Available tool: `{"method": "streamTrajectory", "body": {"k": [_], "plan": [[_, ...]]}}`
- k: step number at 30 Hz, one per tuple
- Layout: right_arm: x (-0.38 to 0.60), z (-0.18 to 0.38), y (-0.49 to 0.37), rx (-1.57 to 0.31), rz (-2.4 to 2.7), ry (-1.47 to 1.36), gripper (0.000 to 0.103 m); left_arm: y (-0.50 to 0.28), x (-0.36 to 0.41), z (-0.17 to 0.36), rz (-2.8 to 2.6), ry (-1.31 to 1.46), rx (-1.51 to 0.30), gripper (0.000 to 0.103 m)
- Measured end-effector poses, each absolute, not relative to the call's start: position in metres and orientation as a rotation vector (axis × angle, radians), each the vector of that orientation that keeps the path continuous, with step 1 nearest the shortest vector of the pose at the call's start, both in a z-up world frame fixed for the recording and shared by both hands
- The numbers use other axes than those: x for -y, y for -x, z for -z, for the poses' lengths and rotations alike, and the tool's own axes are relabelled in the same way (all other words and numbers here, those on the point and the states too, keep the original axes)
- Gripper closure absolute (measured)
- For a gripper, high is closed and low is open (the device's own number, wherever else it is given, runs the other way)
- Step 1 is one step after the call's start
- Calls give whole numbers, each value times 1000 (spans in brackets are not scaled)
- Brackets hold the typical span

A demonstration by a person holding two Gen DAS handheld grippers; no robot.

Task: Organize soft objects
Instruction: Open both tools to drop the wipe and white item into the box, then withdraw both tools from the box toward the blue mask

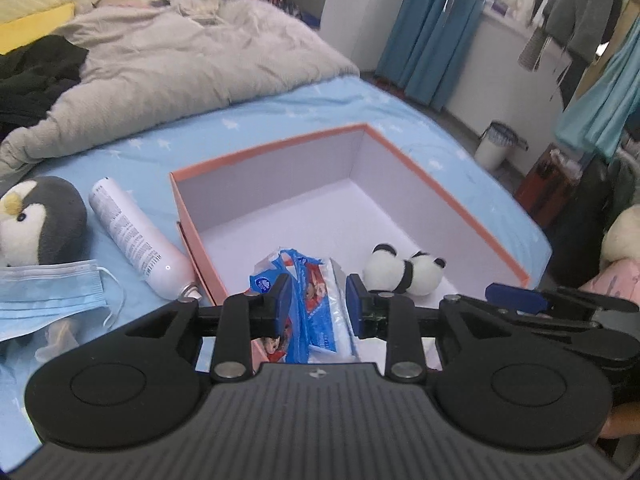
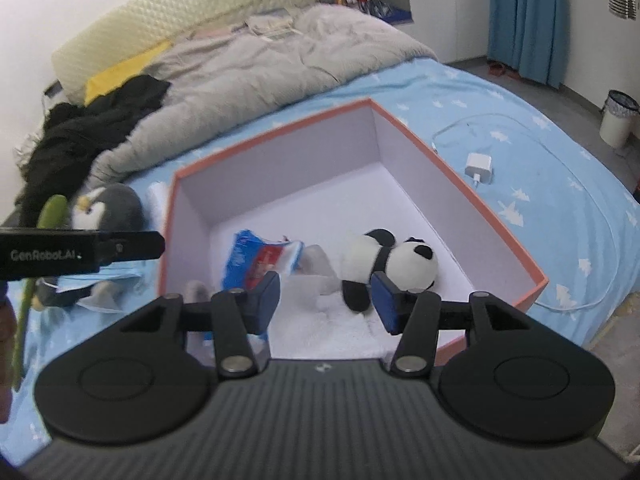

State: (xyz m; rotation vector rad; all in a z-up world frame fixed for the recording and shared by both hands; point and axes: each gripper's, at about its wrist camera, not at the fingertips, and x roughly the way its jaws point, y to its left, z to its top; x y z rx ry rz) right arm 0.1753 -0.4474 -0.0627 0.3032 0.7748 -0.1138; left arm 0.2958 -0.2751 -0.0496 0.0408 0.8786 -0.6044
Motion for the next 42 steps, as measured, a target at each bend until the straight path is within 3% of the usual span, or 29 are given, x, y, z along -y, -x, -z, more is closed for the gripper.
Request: {"method": "streamTrajectory", "body": {"k": [17, 42], "plan": [[397, 20, -93, -588, 32, -271, 50, -200, 194, -1, 593, 39, -702, 69], [315, 37, -2, -532, -56, -177, 50, -55, 99, 28, 414, 77, -643, 69]]}}
